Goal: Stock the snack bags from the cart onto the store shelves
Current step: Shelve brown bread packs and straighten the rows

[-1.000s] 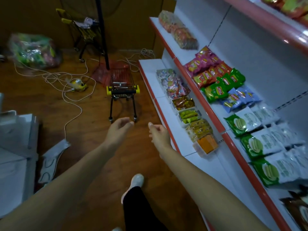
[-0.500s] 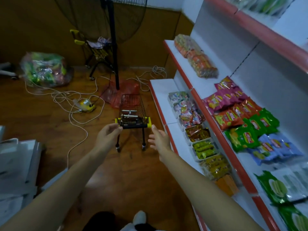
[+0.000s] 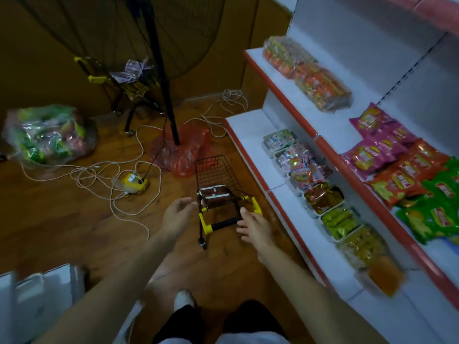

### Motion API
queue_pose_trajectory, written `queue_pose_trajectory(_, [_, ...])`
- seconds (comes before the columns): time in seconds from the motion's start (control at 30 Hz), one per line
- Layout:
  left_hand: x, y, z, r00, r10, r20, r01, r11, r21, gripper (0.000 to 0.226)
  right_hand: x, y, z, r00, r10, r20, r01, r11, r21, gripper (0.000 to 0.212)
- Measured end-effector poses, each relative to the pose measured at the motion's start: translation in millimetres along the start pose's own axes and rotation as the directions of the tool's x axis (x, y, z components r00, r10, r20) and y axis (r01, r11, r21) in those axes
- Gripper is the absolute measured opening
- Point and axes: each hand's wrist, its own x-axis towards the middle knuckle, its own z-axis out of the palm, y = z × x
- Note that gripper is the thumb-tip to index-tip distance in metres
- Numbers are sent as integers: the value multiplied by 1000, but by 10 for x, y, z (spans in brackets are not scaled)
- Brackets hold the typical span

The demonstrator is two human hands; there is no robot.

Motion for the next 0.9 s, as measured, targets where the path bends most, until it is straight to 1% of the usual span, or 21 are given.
queue_pose_trajectory(0.2, [598, -37, 94, 990, -114, 83, 101, 984, 148, 4, 355, 21, 63, 987, 143, -76, -133, 984, 117, 23])
queue_pose_trajectory(0.3, [894, 8, 287, 974, -169, 152, 129, 962, 242, 4, 615, -5, 45, 978, 189, -87, -172, 970, 172, 22])
queue_pose_trajectory(0.33, [992, 26, 351, 967, -176, 185, 119, 952, 282, 6, 720, -7, 29, 974, 207, -92, -187, 963, 195, 21])
queue_pose_trajectory(0.37, [1086, 36, 404, 958, -172, 228, 85, 934, 347, 15, 826, -4, 11, 969, 230, -93, -206, 955, 214, 21])
queue_pose_trajectory(0.43, [1317, 41, 466, 933, -153, 324, -26, 872, 489, 45, 1058, 22, -32, 957, 280, -81, -256, 940, 226, 21])
queue_pose_trajectory(0.47, [1445, 47, 482, 922, -157, 354, -68, 834, 547, 48, 1180, 21, -54, 950, 305, -70, -283, 932, 225, 23])
queue_pose_trajectory(0.5, [1579, 55, 501, 914, -176, 366, -84, 800, 594, 44, 1312, 16, -68, 941, 332, -64, -311, 923, 227, 25])
queue_pose_trajectory(0.57, [1875, 34, 509, 918, -193, 345, -85, 756, 649, 36, 1579, 25, -75, 927, 371, -64, -347, 909, 232, 29])
queue_pose_trajectory(0.67, [2272, -51, 533, 935, -211, 285, -53, 712, 700, 37, 1910, 18, -33, 916, 393, -78, -364, 898, 246, 28])
queue_pose_trajectory(0.73, [2513, -113, 560, 933, -229, 279, -54, 675, 736, 35, 2101, 30, 14, 906, 416, -74, -389, 889, 242, 22])
queue_pose_trajectory(0.8, [2789, -170, 579, 894, -278, 351, -133, 583, 801, 31, 2310, 29, 61, 906, 416, -73, -392, 893, 219, 17])
queue_pose_trajectory(0.87, [3082, -211, 590, 834, -338, 436, -242, 485, 840, 36, 2545, 21, 131, 908, 407, -99, -379, 899, 220, 19])
queue_pose_trajectory(0.9, [3237, -244, 598, 815, -351, 461, -281, 455, 845, 37, 2664, 12, 183, 905, 406, -123, -373, 899, 229, 21])
